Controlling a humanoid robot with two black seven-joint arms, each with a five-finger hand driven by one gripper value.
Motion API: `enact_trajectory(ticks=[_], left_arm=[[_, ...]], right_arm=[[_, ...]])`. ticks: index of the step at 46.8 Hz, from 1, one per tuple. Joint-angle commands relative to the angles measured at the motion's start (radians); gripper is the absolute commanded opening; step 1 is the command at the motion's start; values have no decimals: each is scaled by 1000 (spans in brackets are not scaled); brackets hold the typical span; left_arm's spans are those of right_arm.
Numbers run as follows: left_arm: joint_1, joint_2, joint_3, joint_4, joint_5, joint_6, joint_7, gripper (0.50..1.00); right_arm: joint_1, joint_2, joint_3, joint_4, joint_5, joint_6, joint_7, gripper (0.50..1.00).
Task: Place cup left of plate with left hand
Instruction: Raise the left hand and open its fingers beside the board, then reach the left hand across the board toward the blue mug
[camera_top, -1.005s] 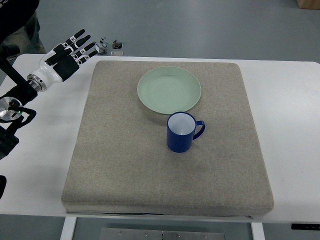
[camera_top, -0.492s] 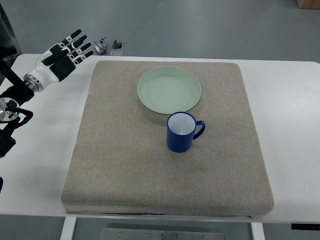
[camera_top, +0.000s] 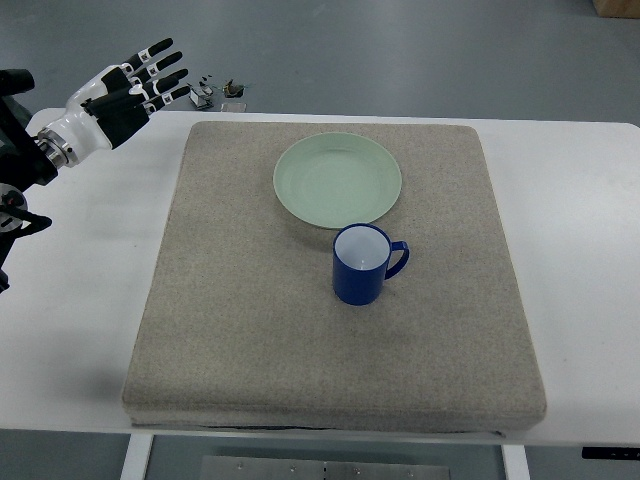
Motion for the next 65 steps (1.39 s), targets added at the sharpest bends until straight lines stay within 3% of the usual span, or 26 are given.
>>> enact_trajectory(ticks=[1,25,37,50,65], left_arm=[[15,1,0,-50,43,0,-11,996],[84,-2,143,-307,193,0,-34,996],[128,-13,159,-431,353,0,-94,996],[191,-31,205,-491,416,0,-98,996],[219,-129,196,-440,505,8,-109,996]], right_arm=[[0,0,0,0,0,0,0,934],[0,0,0,0,0,0,0,934],[0,0,0,0,0,0,0,934],[0,0,0,0,0,0,0,934],[0,0,0,0,0,0,0,934]])
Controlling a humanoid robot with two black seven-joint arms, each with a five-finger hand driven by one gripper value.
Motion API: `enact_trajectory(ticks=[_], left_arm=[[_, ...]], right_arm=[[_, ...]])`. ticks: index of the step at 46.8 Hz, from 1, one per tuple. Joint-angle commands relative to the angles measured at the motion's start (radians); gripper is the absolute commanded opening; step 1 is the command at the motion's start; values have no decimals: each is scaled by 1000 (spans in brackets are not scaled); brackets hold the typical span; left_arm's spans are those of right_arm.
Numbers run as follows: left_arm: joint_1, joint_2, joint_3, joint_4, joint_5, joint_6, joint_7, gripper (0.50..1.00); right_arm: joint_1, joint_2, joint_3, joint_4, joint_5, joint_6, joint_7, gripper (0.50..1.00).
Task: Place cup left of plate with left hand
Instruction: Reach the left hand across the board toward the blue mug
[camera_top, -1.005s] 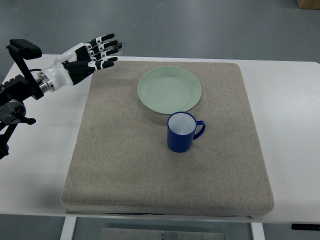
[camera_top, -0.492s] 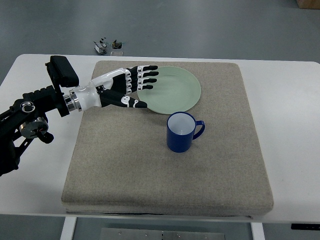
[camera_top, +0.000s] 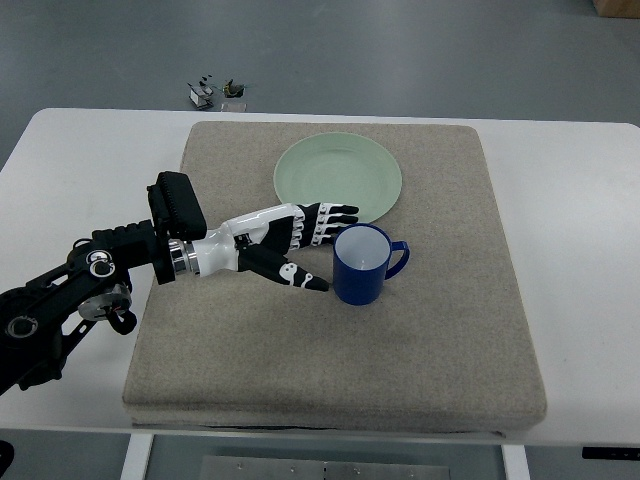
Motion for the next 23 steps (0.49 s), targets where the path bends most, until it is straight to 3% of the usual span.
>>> enact_trajectory(ticks=[1,23], left_arm=[[-4,-17,-3,33,2,14,2,996],[-23,-117,6,143,19,63,5,996]], right_arm=[[0,0,0,0,0,0,0,934],[0,0,0,0,0,0,0,934]])
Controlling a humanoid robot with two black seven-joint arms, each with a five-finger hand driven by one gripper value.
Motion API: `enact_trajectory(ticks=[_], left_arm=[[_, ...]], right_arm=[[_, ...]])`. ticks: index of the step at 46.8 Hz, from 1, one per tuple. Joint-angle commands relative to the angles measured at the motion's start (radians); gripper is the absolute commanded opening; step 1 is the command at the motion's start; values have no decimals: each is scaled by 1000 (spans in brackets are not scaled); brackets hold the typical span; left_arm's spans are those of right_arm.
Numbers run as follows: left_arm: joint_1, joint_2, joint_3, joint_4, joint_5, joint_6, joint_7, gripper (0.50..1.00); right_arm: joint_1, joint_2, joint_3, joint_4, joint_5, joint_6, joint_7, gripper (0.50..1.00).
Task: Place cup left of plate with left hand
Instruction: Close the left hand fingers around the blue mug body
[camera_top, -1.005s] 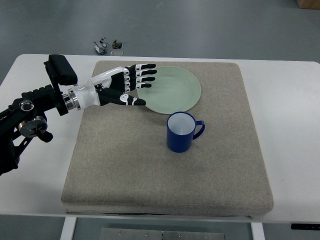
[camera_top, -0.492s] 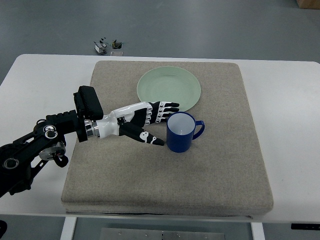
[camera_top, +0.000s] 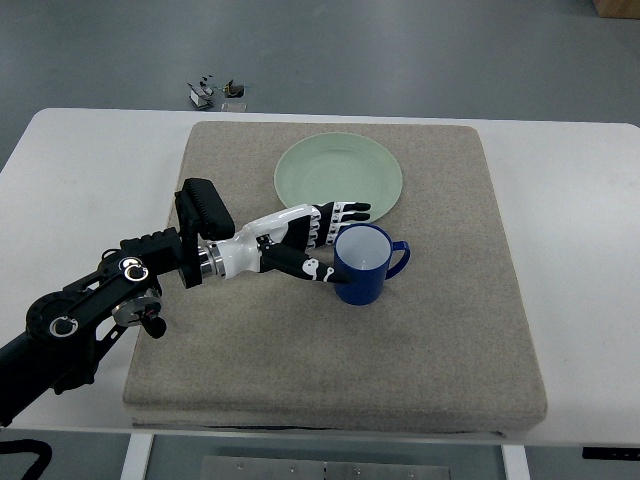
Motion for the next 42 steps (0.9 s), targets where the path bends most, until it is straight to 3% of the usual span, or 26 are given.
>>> enact_trajectory(ticks=[1,42], left_arm=[[-4,-10,2,19,5,0,-2,996],[-20,-42,20,19,31,1,18,992]], right_arm=[[0,0,0,0,0,0,0,934],[0,0,0,0,0,0,0,934]])
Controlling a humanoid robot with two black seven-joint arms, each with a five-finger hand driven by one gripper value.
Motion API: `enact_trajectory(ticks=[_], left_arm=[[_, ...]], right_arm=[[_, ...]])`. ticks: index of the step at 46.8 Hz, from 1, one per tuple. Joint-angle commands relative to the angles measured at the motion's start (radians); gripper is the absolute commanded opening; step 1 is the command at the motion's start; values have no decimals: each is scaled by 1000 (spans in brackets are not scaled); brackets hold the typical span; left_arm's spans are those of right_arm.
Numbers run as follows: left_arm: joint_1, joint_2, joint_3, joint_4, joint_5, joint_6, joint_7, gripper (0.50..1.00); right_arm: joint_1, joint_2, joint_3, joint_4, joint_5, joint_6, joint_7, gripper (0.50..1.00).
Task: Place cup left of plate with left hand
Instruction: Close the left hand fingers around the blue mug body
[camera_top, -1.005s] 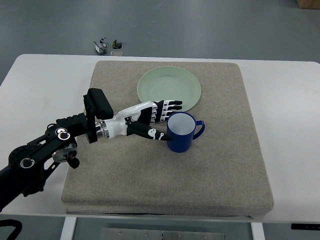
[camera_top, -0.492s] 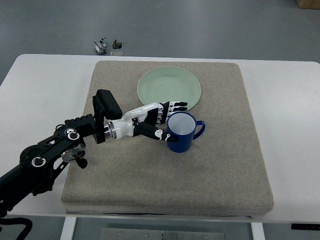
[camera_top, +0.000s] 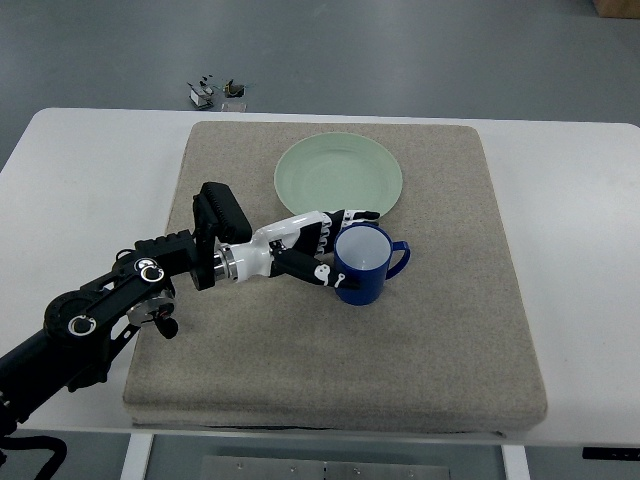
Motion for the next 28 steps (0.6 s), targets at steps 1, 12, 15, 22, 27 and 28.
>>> enact_trajectory(ticks=[1,12,15,22,27,28], left_arm=[[0,-3,0,-2,0,0,0,992],[0,-6,5,-3,0,0,-2,979],[0,-6,6,-5,0,0,-2,973],[0,-6,9,-6,23,0,-2,851],[0,-6,9,-9,36,0,-2,750],[0,-6,9,-9,36,0,-2,731]], right_arm=[[0,0,0,0,0,0,0,934],[0,0,0,0,0,0,0,934],[0,0,0,0,0,0,0,934],[0,0,0,0,0,0,0,934],[0,0,0,0,0,0,0,934],[0,0,0,0,0,0,0,934]])
